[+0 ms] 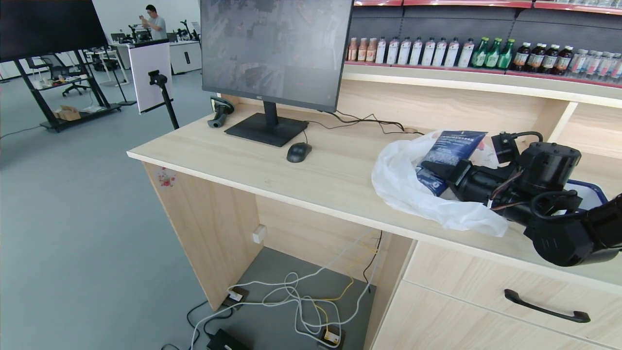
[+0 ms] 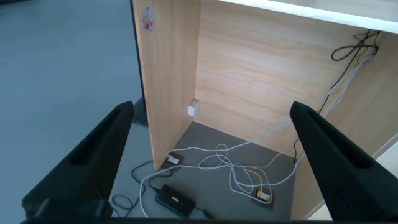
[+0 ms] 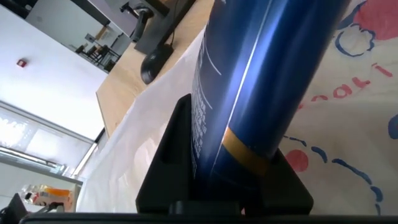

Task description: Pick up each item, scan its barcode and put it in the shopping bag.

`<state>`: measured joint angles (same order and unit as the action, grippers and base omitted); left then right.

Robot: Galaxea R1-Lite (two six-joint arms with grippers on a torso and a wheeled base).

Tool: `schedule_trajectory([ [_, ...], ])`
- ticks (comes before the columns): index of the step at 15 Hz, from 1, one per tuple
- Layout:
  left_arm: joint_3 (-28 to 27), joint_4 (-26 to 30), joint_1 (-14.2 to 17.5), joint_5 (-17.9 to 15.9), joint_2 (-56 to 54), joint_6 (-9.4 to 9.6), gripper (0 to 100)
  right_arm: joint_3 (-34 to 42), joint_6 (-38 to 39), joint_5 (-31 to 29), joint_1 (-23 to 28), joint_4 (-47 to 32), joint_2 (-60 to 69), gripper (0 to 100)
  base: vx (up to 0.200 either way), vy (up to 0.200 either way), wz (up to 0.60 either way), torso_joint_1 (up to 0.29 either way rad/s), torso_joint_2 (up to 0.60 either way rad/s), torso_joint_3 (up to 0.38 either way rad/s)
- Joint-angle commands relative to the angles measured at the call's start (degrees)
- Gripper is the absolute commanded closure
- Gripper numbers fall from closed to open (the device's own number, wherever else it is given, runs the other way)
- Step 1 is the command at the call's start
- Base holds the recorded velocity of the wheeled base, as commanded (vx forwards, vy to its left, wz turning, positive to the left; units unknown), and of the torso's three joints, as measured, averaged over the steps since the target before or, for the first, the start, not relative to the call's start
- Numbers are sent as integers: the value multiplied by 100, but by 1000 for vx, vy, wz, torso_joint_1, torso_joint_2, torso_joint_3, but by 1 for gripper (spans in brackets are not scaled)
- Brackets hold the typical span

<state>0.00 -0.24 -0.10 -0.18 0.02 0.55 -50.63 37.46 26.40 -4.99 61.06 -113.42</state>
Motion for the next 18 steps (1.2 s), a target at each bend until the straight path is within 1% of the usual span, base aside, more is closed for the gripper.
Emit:
schedule_trajectory([
  [1, 0, -2, 1, 1, -2, 7, 0, -52, -11, -13, 33, -7, -92, 100, 0, 0, 0, 0, 0, 0],
  [2, 0, -2, 1, 1, -2, -2, 0, -61, -20, -21, 33, -7, -84, 0, 0, 0, 0, 0, 0, 0],
  [4, 0, -2, 1, 1, -2, 7, 0, -211, -46, -56, 103, 2, -163, 0, 0, 0, 0, 0, 0, 0],
  [6, 0, -2, 1, 1, -2, 7, 0, -237, -231, -74, 200, 116, -224, 0, 0, 0, 0, 0, 0, 0],
  [7, 0, -2, 1, 1, -2, 7, 0, -246, -477, -56, 296, 310, -391, 0, 0, 0, 0, 0, 0, 0],
  [8, 0, -2, 1, 1, -2, 7, 0, -237, -740, -39, 411, 767, -611, 0, 0, 0, 0, 0, 0, 0],
  [10, 0, -2, 1, 1, -2, 7, 0, -299, -793, -21, 481, 1268, -787, 0, 0, 0, 0, 0, 0, 0],
  [14, 0, -2, 1, 1, -2, -2, 0, -659, -934, -39, 472, 1408, -576, 0, 0, 0, 0, 0, 0, 0],
  [18, 0, -2, 1, 1, -2, -2, 0, -1503, -1487, 23, 543, 1426, -391, 0, 0, 0, 0, 0, 0, 0],
])
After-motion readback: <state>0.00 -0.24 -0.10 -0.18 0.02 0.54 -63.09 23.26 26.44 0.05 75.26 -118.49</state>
